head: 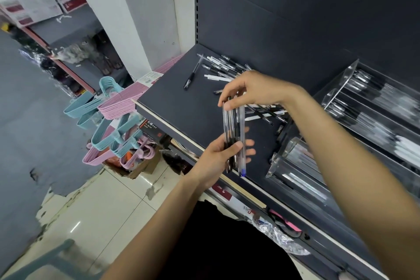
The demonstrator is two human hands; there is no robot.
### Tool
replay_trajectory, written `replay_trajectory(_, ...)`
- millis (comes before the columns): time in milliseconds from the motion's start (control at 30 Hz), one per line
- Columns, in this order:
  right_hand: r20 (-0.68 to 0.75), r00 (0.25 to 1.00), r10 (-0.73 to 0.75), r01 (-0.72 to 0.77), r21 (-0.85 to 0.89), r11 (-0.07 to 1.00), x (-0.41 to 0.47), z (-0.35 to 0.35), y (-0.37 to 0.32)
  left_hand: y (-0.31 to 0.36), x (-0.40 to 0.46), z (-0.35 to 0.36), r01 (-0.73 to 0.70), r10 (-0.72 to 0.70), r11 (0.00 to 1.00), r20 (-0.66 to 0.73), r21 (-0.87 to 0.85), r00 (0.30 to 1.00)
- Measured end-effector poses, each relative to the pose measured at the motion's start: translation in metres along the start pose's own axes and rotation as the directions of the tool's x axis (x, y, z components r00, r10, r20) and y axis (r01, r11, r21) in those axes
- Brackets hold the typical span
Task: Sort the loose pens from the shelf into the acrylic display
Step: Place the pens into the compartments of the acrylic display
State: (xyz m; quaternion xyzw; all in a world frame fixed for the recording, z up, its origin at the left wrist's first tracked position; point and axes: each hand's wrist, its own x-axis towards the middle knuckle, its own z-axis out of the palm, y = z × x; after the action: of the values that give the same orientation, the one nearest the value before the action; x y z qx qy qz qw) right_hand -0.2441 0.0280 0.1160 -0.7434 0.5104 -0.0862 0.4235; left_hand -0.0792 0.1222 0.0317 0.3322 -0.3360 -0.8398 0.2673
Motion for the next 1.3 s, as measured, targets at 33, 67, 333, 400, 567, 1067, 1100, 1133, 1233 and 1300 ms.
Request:
replay_trajectory(33, -0.009, 1.0, -0.016, 0.017, 0.029, 0.999, 0.0, 0.0, -0.001, 0.0, -0.001, -0.001, -0.005, 0.005, 1.0, -0.007, 0.009, 1.0)
replay_trajectory(67, -0.031, 0.999, -0.025, 0.027, 0.055, 0.998, 0.0, 0.001, -0.001, 0.0, -0.001, -0.003, -0.009, 0.01, 1.0, -0.018, 0.014, 1.0)
replay_trajectory(333, -0.474, 0.88, 0.021, 0.17, 0.357, 0.919, -0.028, -0.01, -0.012, -0.01, 0.0, -0.01, -0.005, -0.004, 0.998, -0.133, -0.064, 0.991)
replay_trajectory(400, -0.62, 0.778, 0.095, 0.253, 0.449, 0.857, -0.042, 0.003, -0.014, -0.007, 0.005, -0.008, -0.054, 0.02, 0.983, -0.186, -0.175, 0.982)
replay_trajectory(567, -0.806, 0.469, 0.36, 0.29, 0.525, 0.8, -0.071, 0.091, -0.012, 0.013, 0.021, 0.007, -0.151, 0.066, 0.914, -0.23, -0.377, 0.971)
replay_trajectory(1067, -0.918, 0.208, 0.338, -0.054, 0.334, 0.941, -0.093, 0.154, 0.011, 0.009, 0.037, 0.051, 0.001, -0.04, 0.89, -0.077, -0.456, 0.996)
replay_trajectory(1100, -0.924, 0.213, 0.316, -0.076, 0.307, 0.949, -0.094, 0.155, 0.011, 0.008, 0.037, 0.053, -0.001, -0.044, 0.896, -0.09, -0.444, 0.995)
replay_trajectory(1133, -0.928, 0.225, 0.298, -0.092, 0.284, 0.954, -0.095, 0.157, 0.01, 0.007, 0.038, 0.054, -0.012, -0.041, 0.897, -0.109, -0.442, 0.993)
replay_trajectory(1233, -0.919, 0.266, 0.29, -0.116, 0.268, 0.956, -0.096, 0.16, 0.006, 0.003, 0.042, 0.055, -0.05, -0.026, 0.881, -0.152, -0.47, 0.988)
replay_trajectory(1300, -0.904, 0.274, 0.329, -0.124, 0.306, 0.944, -0.097, 0.16, 0.006, 0.0, 0.042, 0.052, -0.045, -0.024, 0.891, -0.146, -0.452, 0.989)
